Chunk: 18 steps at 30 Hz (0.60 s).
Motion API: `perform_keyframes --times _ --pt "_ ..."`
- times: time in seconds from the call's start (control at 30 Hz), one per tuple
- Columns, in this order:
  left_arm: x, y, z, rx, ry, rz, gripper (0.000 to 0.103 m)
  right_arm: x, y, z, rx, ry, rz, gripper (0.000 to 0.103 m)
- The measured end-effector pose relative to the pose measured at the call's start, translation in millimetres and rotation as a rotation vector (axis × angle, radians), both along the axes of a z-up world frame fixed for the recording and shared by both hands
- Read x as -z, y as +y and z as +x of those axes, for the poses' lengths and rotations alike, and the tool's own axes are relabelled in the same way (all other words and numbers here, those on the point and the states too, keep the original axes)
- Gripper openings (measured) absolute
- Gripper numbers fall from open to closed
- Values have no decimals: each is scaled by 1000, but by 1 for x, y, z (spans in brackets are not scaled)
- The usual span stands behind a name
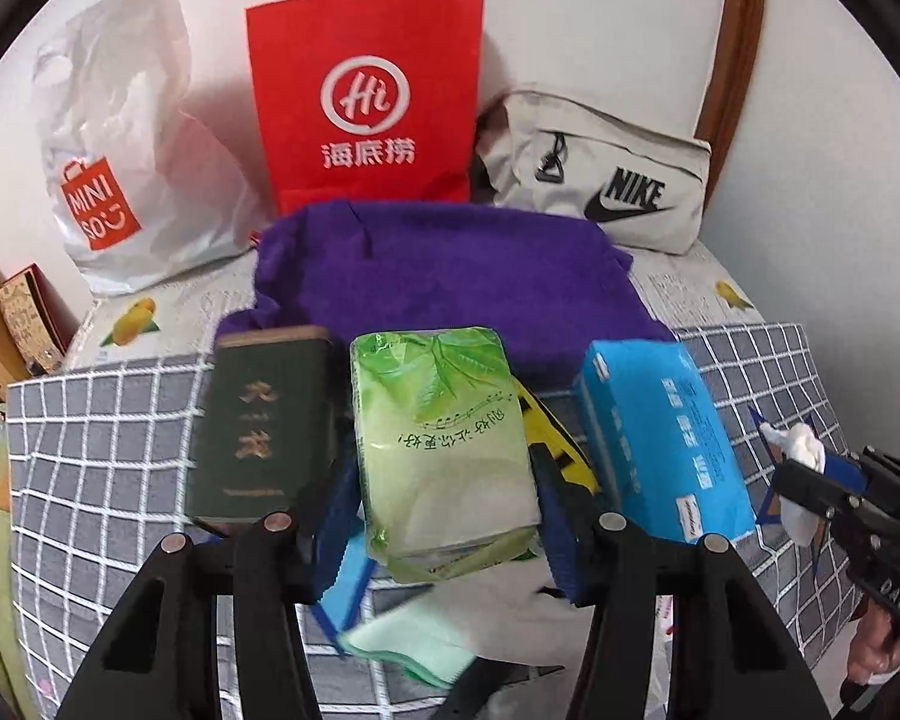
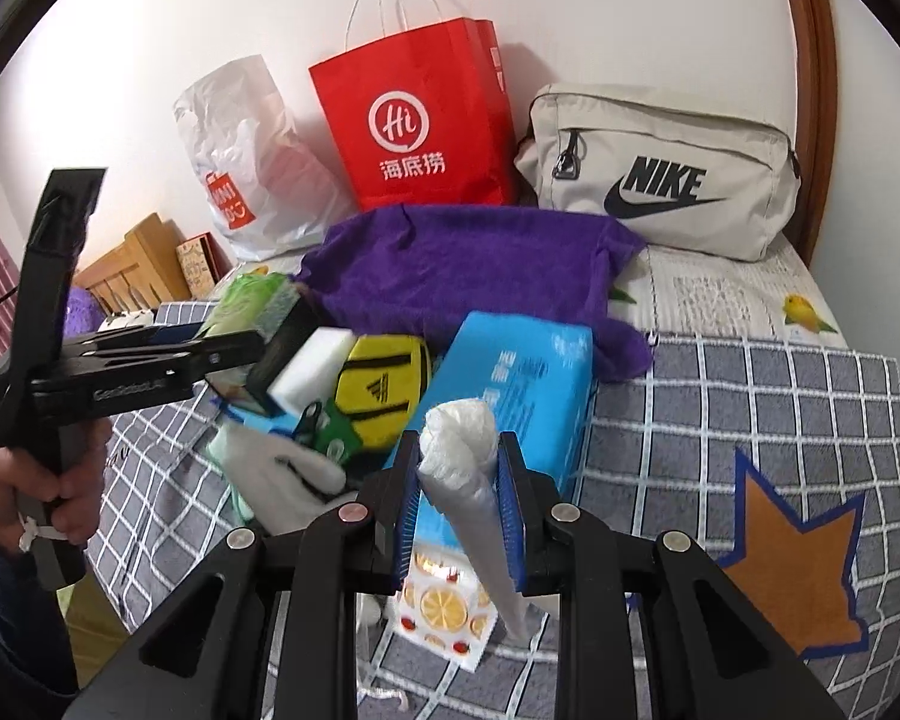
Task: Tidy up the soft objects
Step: 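Grasp the light green wipes pack with the left gripper while the right gripper holds the tissue, then carry the green pack onto the purple towel with the left gripper while the right gripper carries the tissue there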
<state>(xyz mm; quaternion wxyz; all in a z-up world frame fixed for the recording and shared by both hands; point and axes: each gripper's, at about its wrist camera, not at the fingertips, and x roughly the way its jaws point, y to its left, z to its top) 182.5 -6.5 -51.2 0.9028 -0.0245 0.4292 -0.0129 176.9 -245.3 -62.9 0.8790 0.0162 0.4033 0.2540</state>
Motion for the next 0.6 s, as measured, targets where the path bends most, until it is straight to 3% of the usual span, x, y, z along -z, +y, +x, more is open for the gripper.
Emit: perform_keyframes --times 0.33,0.6 --pt "-19 38 30 -44 -33 4 52 -16 11 51 40 -4 -39 25" --pt "-14 66 59 -78 -26 5 52 -22 18 96 72 -6 -61 25"
